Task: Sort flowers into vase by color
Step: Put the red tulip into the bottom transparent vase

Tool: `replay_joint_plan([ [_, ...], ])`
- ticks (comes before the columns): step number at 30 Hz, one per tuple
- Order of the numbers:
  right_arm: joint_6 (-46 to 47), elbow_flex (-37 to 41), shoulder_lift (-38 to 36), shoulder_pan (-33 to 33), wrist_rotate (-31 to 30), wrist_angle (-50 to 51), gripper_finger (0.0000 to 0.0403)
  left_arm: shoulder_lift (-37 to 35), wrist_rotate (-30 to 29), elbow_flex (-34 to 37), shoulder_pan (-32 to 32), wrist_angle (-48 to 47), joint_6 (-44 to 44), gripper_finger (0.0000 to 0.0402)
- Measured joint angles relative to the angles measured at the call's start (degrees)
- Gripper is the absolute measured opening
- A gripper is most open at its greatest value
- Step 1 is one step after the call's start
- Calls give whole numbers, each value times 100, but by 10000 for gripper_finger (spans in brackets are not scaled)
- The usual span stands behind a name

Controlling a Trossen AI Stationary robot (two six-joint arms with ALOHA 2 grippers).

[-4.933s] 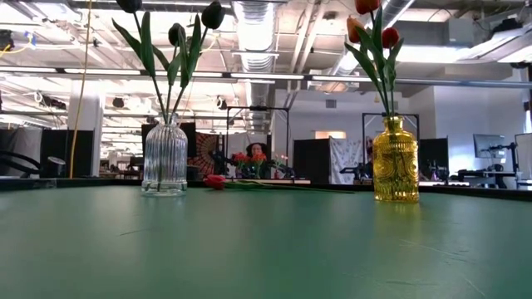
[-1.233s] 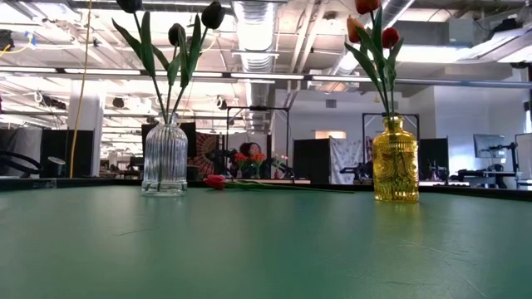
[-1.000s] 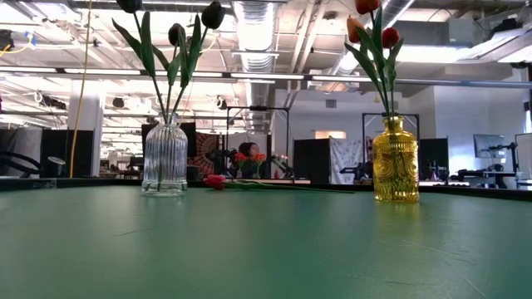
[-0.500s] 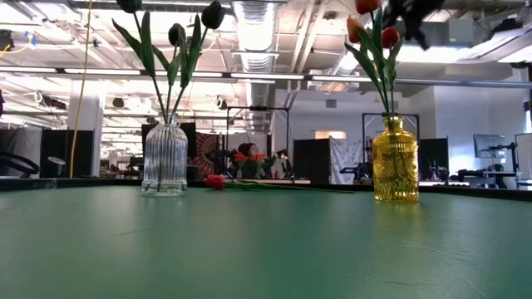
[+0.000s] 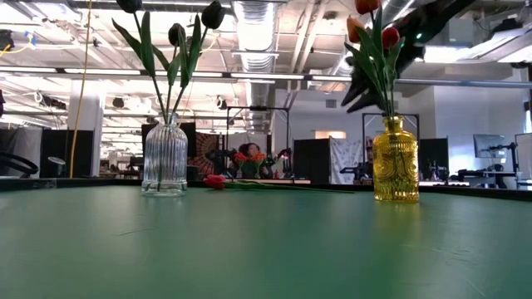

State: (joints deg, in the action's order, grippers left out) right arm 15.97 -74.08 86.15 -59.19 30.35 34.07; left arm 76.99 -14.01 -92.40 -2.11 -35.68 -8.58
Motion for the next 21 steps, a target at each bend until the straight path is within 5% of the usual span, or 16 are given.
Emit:
replay_joint_plan([
  [21, -641, 0, 1725, 1402, -766, -366, 138, 0, -13, 0, 160, -137, -180, 144],
])
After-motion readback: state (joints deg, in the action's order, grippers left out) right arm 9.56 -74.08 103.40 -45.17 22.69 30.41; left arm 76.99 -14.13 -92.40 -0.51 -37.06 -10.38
